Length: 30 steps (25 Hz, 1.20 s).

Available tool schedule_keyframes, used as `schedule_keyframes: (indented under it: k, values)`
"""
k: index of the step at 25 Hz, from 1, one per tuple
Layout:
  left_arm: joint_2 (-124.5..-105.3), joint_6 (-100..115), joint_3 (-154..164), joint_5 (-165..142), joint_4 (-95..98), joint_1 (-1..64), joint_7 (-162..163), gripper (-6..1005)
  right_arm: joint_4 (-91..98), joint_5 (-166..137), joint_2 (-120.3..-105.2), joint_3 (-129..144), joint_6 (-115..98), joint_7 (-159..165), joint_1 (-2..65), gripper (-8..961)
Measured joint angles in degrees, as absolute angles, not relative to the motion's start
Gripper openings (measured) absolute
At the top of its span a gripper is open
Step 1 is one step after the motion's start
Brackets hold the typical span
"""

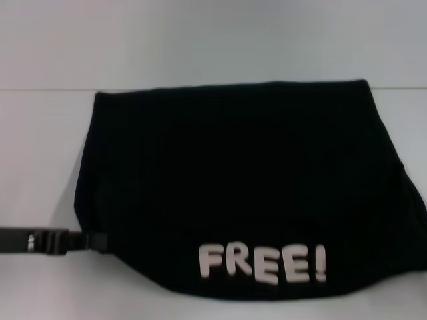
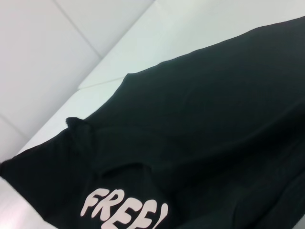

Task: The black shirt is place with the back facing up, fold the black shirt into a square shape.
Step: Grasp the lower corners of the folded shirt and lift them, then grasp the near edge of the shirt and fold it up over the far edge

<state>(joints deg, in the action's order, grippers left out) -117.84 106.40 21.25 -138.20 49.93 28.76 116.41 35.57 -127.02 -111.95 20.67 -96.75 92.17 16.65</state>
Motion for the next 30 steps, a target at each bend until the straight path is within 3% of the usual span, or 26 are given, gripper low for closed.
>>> schedule_keyframes:
  k: [8,15,23,30]
  values:
    - [-117.71,116.7,15.1,-140.8,50.2,25.5,114.2,-1,35.4,-127.2,-111.28,17.5,-105.9,84.8,9.2,41]
    - [-118.49,118.0,15.5,-143.3,49.7,23.7,112.1,-2,35.4,-128.8,-111.18,15.9,-107.4,84.4,7.5,41]
    - [-118.39,117.7,15.4,-142.9,49.6,24.6,111.8,-2,35.6,-129.2,-110.46,10.7,-109.8,84.8,10.6,41]
    - [-115.29,112.5,14.6,-139.4,47.1,32.4,114.9,-2,36.1,-129.1,-108.61,5.6,-108.0,88.8,19.6,40]
